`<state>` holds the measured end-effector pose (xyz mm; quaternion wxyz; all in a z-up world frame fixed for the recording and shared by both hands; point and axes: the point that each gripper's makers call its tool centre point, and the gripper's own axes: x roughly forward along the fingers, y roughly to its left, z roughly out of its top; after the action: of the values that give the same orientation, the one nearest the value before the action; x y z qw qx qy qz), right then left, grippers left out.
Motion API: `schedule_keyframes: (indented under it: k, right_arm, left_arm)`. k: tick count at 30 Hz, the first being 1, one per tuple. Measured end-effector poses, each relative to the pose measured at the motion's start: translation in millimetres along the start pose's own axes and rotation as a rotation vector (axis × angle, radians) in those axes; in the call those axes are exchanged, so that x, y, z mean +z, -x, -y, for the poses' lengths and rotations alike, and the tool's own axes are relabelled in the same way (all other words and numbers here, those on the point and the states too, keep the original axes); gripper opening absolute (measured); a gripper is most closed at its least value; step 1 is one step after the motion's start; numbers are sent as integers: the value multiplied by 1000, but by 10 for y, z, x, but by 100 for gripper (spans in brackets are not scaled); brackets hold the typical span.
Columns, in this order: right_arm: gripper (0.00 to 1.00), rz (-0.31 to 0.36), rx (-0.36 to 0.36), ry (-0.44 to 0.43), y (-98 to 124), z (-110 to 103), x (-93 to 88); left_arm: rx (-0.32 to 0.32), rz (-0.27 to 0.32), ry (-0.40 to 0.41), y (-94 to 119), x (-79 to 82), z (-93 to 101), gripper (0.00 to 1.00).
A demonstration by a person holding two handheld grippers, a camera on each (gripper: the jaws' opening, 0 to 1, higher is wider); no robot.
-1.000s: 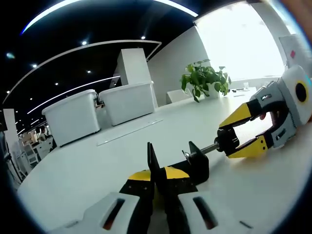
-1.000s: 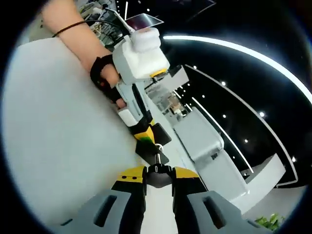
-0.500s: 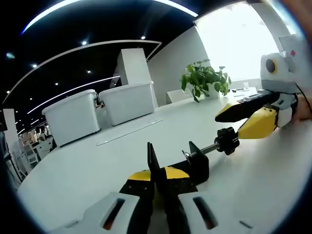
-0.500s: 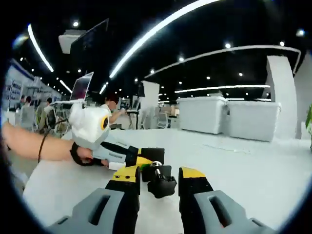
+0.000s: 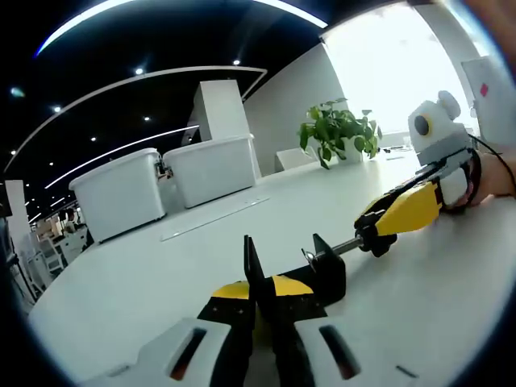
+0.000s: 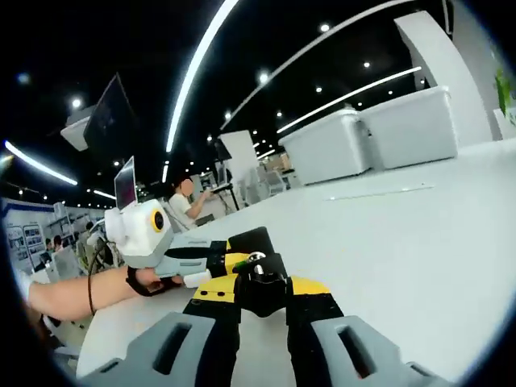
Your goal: Clamp the fixed fixture on the desktop, loosen the retaining clip, secure it to the edge of the desk, and tighten the retaining clip.
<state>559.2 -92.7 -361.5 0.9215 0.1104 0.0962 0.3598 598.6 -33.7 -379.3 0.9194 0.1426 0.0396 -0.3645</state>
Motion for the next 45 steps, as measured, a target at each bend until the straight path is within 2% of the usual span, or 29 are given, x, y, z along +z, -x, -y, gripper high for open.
schedule_keyframes:
  k: [5,10,14,15,18,21,23,30,32,35,36,40,45]
  right_arm:
    - [20,3,-6,49,8,-35,-3]
    - [20,8,-34,260,2,-59,22]
    - [20,8,-55,387,-4,-80,26]
    - [20,6,-61,438,7,-103,15]
    - [20,-4,-97,704,4,-166,13]
    - [20,-15,-117,856,-3,-211,-11]
    - [20,-9,-111,803,0,-192,-6]
    - [20,-13,-112,819,-4,-161,2]
    - [20,-17,-118,859,-1,-170,-4]
    - [20,-32,-127,1002,1,-193,-20]
    - [20,-37,-132,1025,0,-195,-25]
    - [20,-40,-134,1035,0,-196,-29]
    - [21,-51,-144,1102,-7,-203,-41]
  left_arm:
    - [0,0,0,1,-3,10,6]
    - [1,0,0,5,-4,17,6]
    - [1,0,0,11,-3,21,6]
    - [1,0,0,14,-2,23,6]
    - [1,1,-1,18,-2,26,6]
    - [1,0,-1,19,-2,26,6]
    - [1,1,-1,19,-1,26,6]
    - [0,1,-2,21,1,28,6]
    - [0,1,-2,20,1,27,6]
    - [1,1,-2,16,3,23,6]
    - [1,1,-2,16,3,23,6]
    - [1,1,-3,16,4,22,6]
    - [2,1,-3,18,5,21,6]
